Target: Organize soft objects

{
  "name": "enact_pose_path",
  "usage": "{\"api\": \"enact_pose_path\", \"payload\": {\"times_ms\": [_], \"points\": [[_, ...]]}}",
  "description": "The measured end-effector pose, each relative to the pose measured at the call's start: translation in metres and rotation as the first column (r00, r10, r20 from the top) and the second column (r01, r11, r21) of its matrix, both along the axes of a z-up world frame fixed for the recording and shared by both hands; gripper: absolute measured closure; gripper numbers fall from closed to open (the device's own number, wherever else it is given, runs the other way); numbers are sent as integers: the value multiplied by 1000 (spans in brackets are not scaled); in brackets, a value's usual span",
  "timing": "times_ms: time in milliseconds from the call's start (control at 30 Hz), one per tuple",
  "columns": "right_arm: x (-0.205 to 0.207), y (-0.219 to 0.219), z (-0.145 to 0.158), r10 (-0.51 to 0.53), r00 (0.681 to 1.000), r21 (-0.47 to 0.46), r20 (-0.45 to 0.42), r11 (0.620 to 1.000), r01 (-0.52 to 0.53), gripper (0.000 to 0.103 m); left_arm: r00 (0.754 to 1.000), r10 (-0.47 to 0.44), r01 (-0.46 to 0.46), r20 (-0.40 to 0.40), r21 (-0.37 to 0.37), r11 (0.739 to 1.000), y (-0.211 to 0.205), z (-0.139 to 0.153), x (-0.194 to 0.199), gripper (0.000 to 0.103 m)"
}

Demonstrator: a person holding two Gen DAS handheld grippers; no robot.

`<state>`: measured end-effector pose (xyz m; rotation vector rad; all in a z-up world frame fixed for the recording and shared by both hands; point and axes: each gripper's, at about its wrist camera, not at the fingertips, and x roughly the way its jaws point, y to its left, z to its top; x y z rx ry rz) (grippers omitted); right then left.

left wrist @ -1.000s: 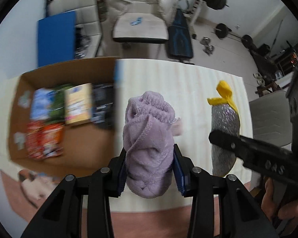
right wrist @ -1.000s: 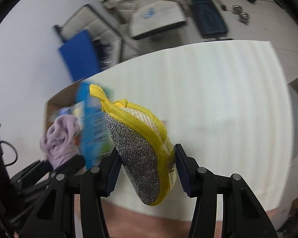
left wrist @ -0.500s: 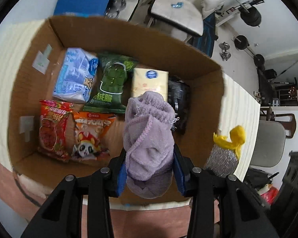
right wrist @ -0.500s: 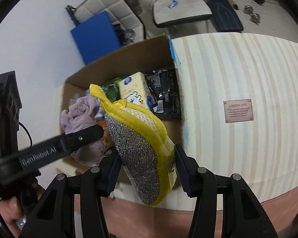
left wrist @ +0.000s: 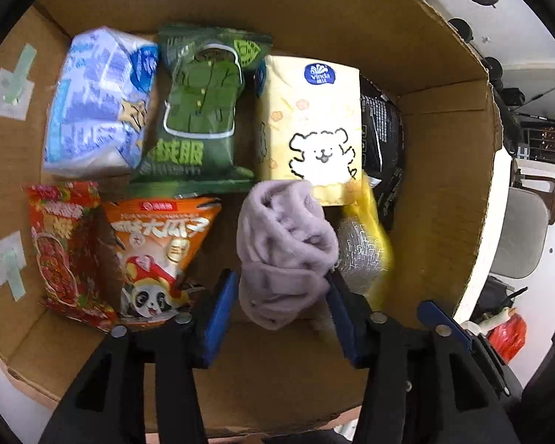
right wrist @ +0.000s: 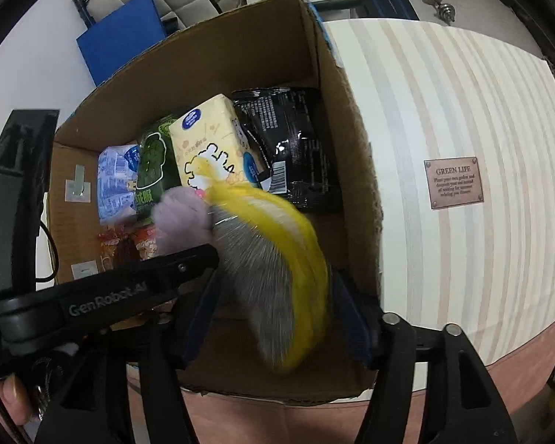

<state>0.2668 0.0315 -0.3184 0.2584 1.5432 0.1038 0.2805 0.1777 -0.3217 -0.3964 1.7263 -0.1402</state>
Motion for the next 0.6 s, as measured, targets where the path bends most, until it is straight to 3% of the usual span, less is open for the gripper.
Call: {"api": "enact_pose_path", "payload": {"times_ms": [167,400,467,600], "points": [[-4,4,8,0,1000,-24,23,1000,0,20,999,-10,8,50,39,999,3,16,-5,38],[-9,1,21,-3,999,-44,48,999,5,19,990,-19,3,141,116,993,13,43,-19,21],[-11,1,22,2,999,-48,49,999,0,19,986,-28,2,166,158,987,18,47,-21,11],[-15,1,28,17,998,-74,58,997,-13,19,979,-28,-13,200,202,979,31,59,-33,3]]}}
